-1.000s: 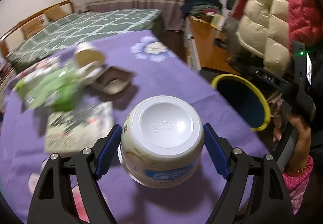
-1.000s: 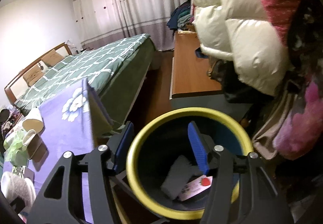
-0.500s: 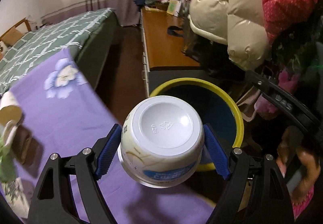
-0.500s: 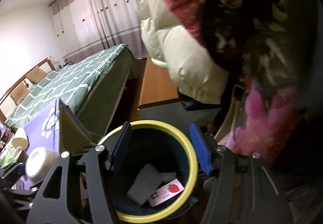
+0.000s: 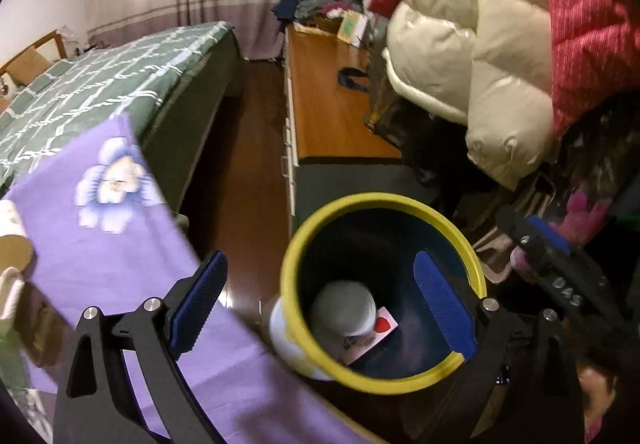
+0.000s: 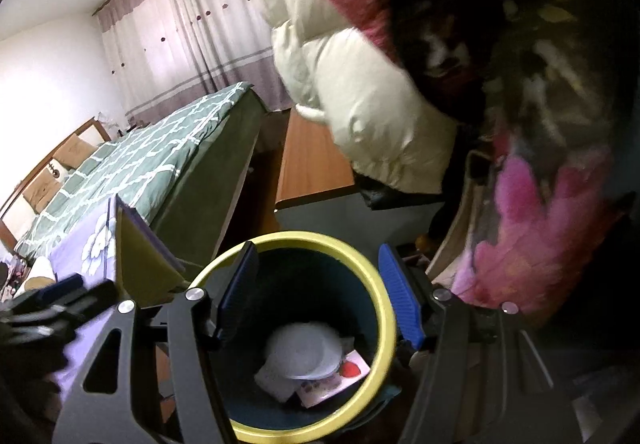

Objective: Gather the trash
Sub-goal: 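Move the cup over the yellow bin and open the left gripper, then grasp the green plastic bag with the right gripper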

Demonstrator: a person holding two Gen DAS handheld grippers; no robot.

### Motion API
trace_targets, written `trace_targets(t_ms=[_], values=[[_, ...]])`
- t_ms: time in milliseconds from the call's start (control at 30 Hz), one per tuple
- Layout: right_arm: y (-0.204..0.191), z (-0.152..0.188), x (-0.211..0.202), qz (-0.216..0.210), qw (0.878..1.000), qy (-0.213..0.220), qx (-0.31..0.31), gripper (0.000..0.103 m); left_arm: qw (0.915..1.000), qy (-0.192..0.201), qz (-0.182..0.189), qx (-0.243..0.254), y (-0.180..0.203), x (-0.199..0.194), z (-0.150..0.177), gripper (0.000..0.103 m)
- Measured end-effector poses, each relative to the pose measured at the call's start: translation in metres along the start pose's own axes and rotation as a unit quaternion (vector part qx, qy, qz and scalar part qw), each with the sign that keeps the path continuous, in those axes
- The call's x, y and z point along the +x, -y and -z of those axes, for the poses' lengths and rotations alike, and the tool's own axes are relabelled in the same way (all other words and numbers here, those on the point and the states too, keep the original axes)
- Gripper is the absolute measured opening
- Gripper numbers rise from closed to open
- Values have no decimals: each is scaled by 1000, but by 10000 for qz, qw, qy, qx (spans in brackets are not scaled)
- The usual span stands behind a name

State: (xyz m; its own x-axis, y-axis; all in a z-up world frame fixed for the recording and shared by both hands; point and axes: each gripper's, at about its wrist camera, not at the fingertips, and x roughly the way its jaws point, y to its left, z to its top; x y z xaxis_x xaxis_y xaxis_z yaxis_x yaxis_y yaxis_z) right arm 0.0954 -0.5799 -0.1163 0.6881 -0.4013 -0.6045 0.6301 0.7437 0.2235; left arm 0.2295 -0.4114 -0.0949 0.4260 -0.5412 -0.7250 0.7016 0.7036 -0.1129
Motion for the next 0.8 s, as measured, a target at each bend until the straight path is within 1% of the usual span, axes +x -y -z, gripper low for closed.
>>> trace_targets(t_ms=[100,200,300,367,467,500,567,600,667,700,767,800], values=[[-14,4,6,-50,9999,-87,-140,60,9997,196,-137,-91,-26,-26,6,93],[-31,9,12,-98,9993,-182,-300,60,9982,399,-343,-274,-60,-55,18,93],[-51,14,15,-163,9983,-263,-492,60,9949,600,-639,-496,-99,-86,33,94],[-68,19,16,-211,9971,-313,-654,60,9912,760,-862,-655,-127,-108,45,94],[-97,26,16,-399,9947,-421,-853,60,9825,1035,-1212,-961,-171,-145,67,94],[-106,29,17,-475,9937,-457,-910,60,9778,1131,-1401,-1071,-191,-159,76,94],[-129,34,16,-603,9912,-503,-1064,60,9705,1230,-1709,-1174,-216,-177,89,95],[-142,38,14,-669,9896,-516,-1163,60,9635,1294,-1993,-1235,-235,-190,98,95],[-169,45,11,-850,9854,-567,-1364,60,9547,1340,-2303,-1322,-258,-204,111,95],[-184,49,10,-948,9831,-603,-1445,60,9472,1375,-2520,-1428,-277,-215,121,95],[-212,57,6,-1157,9776,-664,-1627,60,9390,1400,-2713,-1585,-301,-227,135,95],[-228,62,3,-1274,9742,-689,-1733,60,9333,1411,-2841,-1684,-315,-233,143,95]])
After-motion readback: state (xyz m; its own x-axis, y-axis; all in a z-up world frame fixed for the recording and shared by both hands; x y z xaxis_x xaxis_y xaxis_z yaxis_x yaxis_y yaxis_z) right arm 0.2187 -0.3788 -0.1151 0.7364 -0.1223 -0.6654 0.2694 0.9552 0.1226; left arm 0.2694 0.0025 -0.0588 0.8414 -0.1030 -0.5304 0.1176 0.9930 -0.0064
